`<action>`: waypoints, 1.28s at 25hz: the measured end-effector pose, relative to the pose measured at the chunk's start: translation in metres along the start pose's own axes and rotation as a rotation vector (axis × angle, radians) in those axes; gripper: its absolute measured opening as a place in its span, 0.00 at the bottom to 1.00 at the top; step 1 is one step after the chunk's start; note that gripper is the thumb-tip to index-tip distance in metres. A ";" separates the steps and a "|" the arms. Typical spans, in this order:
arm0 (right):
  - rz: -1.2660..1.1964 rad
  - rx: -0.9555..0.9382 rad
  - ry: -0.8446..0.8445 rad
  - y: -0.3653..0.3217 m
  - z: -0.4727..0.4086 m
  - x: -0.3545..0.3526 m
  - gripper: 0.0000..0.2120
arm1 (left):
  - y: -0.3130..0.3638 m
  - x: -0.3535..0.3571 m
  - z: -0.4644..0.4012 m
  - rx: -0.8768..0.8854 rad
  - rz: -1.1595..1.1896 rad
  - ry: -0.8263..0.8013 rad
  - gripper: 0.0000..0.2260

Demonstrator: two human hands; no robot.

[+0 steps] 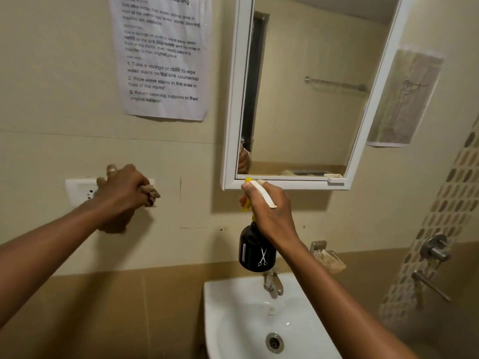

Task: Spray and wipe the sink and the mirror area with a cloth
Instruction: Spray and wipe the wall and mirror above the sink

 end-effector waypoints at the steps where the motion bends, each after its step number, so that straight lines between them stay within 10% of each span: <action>1: -0.008 0.010 -0.006 0.001 0.003 0.004 0.19 | -0.008 0.005 0.010 -0.085 0.183 -0.050 0.06; 4: -0.043 0.029 0.027 0.001 0.007 0.000 0.19 | 0.029 0.023 0.031 -0.074 0.528 -0.122 0.15; 12: -0.006 0.037 0.360 -0.004 -0.020 -0.136 0.19 | 0.296 0.038 0.043 0.869 0.011 0.278 0.07; 18: 0.107 0.072 0.446 0.018 -0.016 -0.210 0.18 | 0.433 0.068 0.013 1.087 -0.214 0.435 0.08; 32: 0.017 0.037 0.285 0.030 -0.028 -0.171 0.17 | 0.328 0.083 -0.007 1.066 -0.386 0.466 0.14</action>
Point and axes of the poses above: each hand's wrist, its own z-axis away from the middle knuckle, its own x-axis out of the palm, y = z × x, the point moved 8 cm from there along -z, towards the middle knuckle, and after that the axes turned 7 degrees about y, right-handed, at the moved point
